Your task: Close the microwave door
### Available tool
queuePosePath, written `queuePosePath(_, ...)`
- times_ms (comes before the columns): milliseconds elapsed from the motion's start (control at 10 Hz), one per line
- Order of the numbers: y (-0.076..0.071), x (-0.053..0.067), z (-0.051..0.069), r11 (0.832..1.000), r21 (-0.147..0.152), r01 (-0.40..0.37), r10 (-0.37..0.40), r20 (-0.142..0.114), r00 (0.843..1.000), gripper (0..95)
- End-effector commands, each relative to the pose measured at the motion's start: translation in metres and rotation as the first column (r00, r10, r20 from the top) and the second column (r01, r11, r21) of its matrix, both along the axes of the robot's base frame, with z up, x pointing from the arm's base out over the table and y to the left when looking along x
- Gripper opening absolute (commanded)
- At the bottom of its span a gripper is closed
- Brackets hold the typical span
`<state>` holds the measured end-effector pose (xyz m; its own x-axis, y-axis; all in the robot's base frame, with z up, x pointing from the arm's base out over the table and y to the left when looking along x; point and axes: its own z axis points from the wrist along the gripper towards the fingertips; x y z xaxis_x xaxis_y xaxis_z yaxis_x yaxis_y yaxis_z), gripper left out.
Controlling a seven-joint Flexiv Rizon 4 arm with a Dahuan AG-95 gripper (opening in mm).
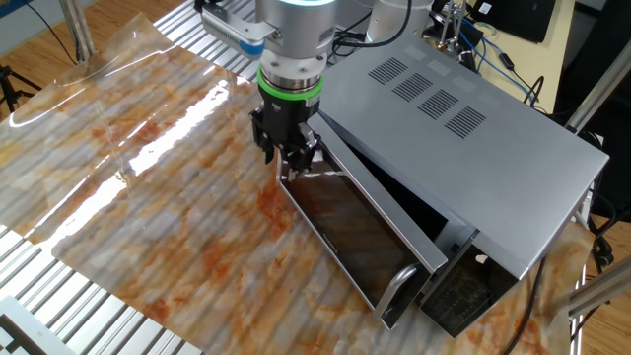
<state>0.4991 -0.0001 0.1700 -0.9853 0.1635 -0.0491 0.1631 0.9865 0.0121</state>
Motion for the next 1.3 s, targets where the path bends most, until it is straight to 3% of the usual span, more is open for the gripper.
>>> queuePosePath(100,0.000,0.001,0.000,1.000,0.001,-0.001,0.001,-0.002,1.000,0.0)
queuePosePath(1000,0.001,0.003,-0.003,1.000,0.001,-0.004,0.004,-0.003,1.000,0.0)
queuePosePath(1300,0.002,0.016,-0.007,1.000,0.002,0.002,-0.002,-0.006,1.000,0.0)
